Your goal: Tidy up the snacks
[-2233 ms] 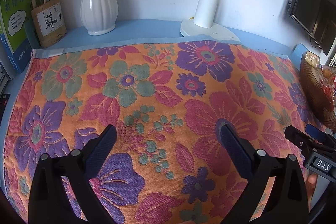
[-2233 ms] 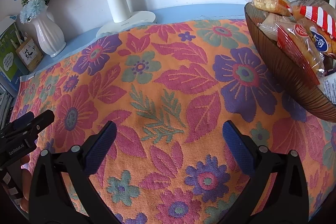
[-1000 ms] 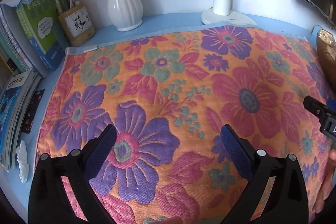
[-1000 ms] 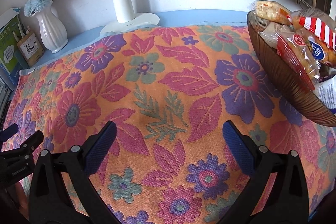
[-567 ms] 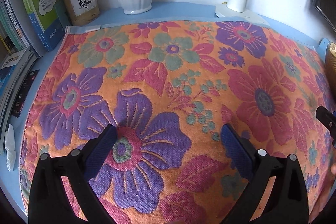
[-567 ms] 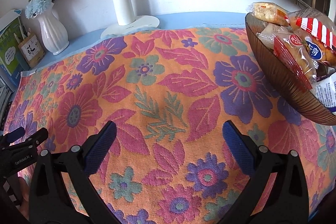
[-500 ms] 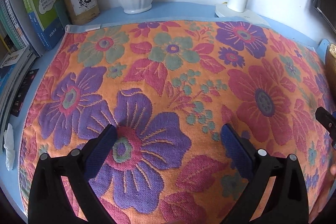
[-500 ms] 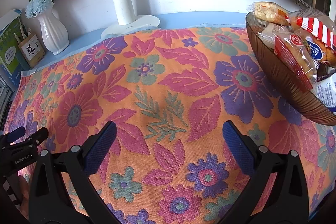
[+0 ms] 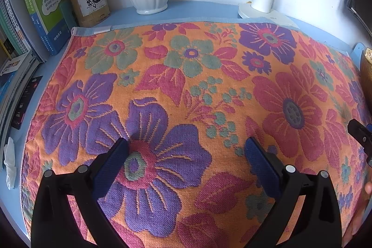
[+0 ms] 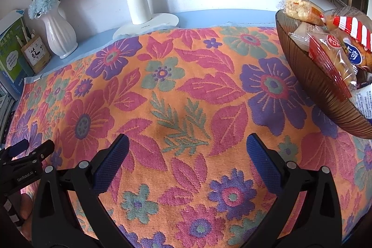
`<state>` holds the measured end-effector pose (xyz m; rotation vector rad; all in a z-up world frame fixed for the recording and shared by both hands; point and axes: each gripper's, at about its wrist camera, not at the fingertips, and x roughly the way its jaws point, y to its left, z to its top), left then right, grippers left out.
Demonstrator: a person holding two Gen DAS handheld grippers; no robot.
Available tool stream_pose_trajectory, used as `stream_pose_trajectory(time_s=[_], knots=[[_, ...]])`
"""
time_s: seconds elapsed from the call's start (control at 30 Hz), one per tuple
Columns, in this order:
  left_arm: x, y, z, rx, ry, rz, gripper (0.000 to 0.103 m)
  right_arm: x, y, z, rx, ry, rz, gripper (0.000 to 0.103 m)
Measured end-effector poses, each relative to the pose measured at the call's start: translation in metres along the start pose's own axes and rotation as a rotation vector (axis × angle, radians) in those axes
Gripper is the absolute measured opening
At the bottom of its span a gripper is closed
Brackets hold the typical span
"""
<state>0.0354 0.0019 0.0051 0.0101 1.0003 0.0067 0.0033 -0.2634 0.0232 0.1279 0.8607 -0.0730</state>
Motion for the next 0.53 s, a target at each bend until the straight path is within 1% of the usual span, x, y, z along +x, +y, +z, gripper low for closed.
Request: stream_pose_trajectory(time_s=[0.37,0.43,0.47,0.5,0.53], knots=[[0.001,-0.003,0.0,0.012,0.0,0.012,0.098,0.004,-0.001,0.0,0.001,0.016,0.0,0.1],[0.002,0.0,0.0,0.002,0.005,-0.001,0.098,0.007,-0.001,0.001,0.003,0.035,-0.005,0.1],[0.002,0.0,0.0,0.002,0.003,-0.002,0.098,0.01,-0.002,0.001,0.004,0.053,-0.01,0.1],[0.002,-0.001,0.0,0.003,0.001,0.002,0.098,0.016,-0.001,0.0,0.003,0.092,-0.019,0.1],[0.001,-0.001,-0.001,0.003,0.0,0.005,0.098,0.018,0.0,0.0,-0.011,0.107,-0.033,0.1]])
